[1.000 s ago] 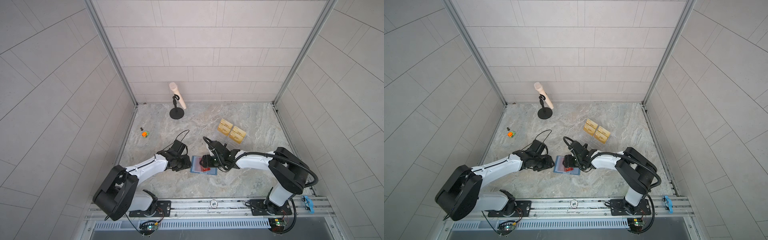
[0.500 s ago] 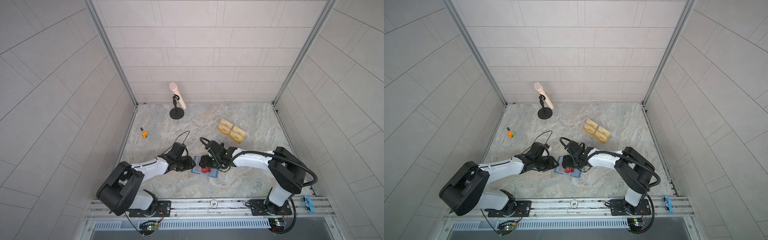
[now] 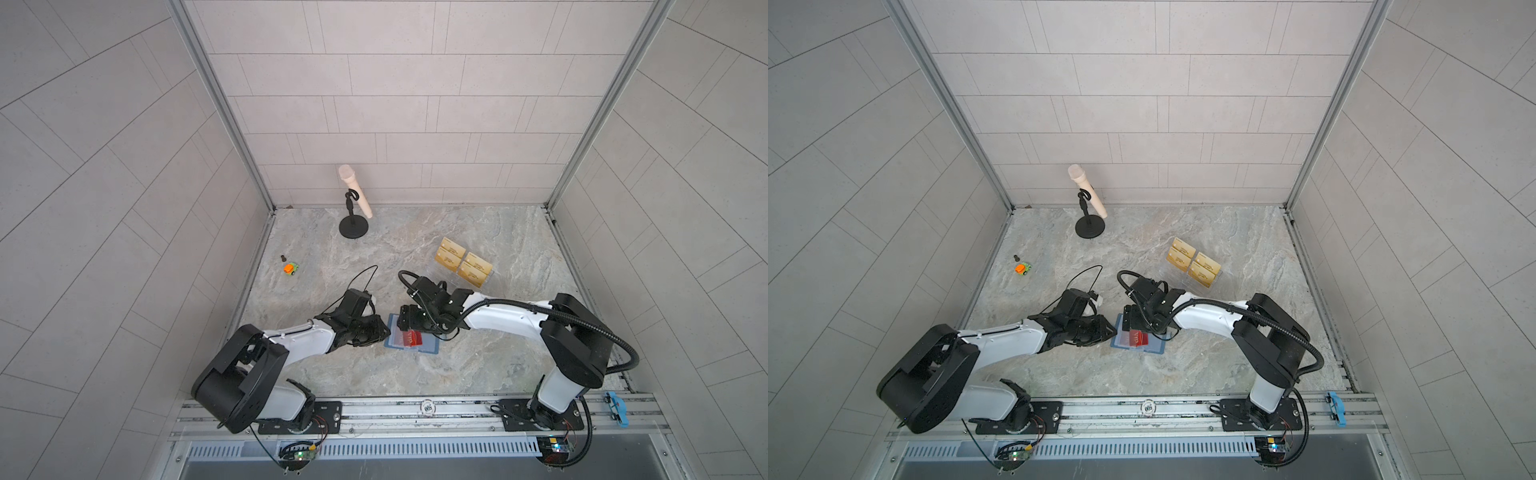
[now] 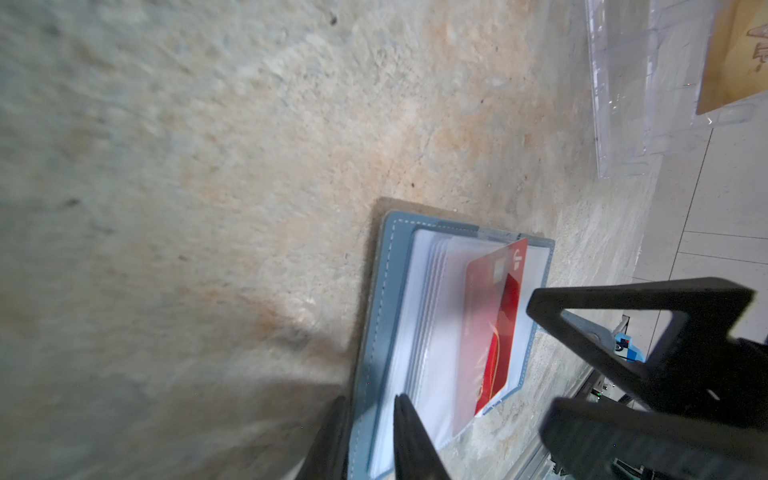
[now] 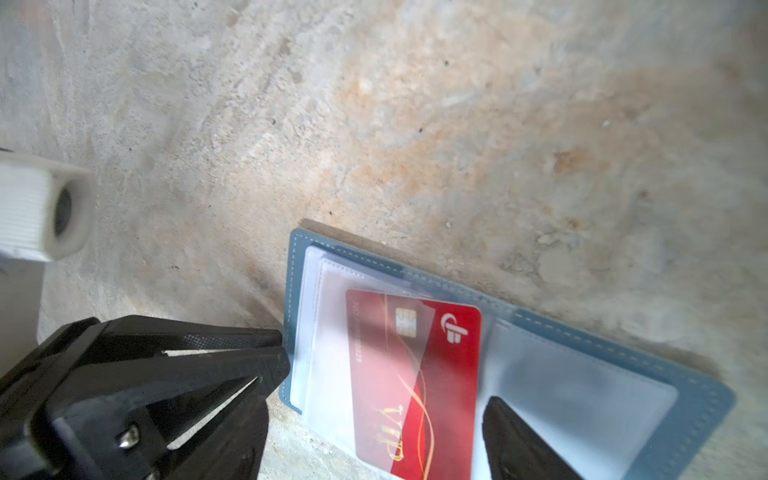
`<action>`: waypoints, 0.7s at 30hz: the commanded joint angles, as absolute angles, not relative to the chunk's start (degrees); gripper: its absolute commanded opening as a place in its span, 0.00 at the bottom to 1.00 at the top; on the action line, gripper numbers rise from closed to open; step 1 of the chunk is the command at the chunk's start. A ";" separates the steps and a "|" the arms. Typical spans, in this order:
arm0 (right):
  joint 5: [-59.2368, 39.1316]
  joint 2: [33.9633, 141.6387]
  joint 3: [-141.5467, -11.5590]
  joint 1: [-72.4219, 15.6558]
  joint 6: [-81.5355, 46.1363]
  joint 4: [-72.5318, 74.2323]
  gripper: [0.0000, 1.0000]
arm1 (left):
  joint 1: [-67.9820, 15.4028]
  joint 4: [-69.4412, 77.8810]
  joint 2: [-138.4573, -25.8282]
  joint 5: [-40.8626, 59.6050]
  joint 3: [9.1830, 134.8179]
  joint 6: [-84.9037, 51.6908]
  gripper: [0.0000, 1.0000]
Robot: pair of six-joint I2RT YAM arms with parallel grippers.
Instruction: Put the credit cards into the card holder
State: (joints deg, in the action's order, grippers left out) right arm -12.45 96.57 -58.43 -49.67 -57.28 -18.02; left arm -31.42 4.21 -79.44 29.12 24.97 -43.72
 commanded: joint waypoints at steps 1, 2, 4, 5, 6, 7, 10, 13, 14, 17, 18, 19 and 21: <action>-11.48 95.34 -57.99 -49.57 -55.33 -22.37 0.84 | -32.12 1.77 -79.33 27.89 23.85 -44.15 0.25; -12.57 95.76 -57.70 -49.64 -55.37 -21.90 0.84 | -32.21 1.67 -79.45 27.88 23.94 -44.12 0.24; -14.53 96.60 -56.88 -49.75 -56.13 -20.24 0.84 | -32.33 1.82 -79.45 27.87 24.07 -44.34 0.24; -15.07 96.96 -56.69 -49.83 -56.48 -19.73 0.84 | -32.39 1.78 -79.45 27.78 24.04 -44.47 0.24; -15.20 97.27 -56.74 -50.05 -56.70 -19.85 0.84 | -32.49 1.53 -79.51 27.78 24.16 -44.47 0.24; -14.92 97.66 -57.18 -50.19 -56.48 -20.48 0.84 | -32.54 1.34 -79.45 27.75 24.17 -44.49 0.24; -14.54 98.93 -58.93 -50.38 -54.73 -22.27 0.84 | -32.61 0.67 -79.42 27.57 24.50 -44.33 0.24; -16.93 100.69 -60.21 -50.37 -54.49 -22.45 0.84 | -32.85 0.37 -79.44 27.59 24.91 -44.45 0.24; -18.31 101.17 -60.26 -50.41 -55.04 -21.57 0.84 | -33.09 0.36 -79.45 27.55 24.99 -44.68 0.24; -20.94 100.84 -59.89 -50.54 -57.10 -18.45 0.84 | -33.87 0.37 -79.37 27.32 24.99 -45.47 0.23; -21.55 100.51 -59.61 -50.59 -57.97 -17.36 0.84 | -34.16 0.36 -79.27 27.25 25.01 -45.76 0.23; -21.86 100.30 -59.63 -50.61 -58.41 -16.78 0.84 | -34.34 0.35 -79.19 27.16 24.98 -46.03 0.23; -22.48 100.49 -60.32 -50.58 -58.72 -16.94 0.84 | -34.77 0.35 -78.91 26.99 24.96 -46.54 0.22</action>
State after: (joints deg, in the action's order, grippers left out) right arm -20.27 100.29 -59.75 -50.15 -56.58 -18.39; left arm -33.85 3.68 -79.24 27.92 25.06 -45.54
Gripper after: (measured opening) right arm 0.837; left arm 0.220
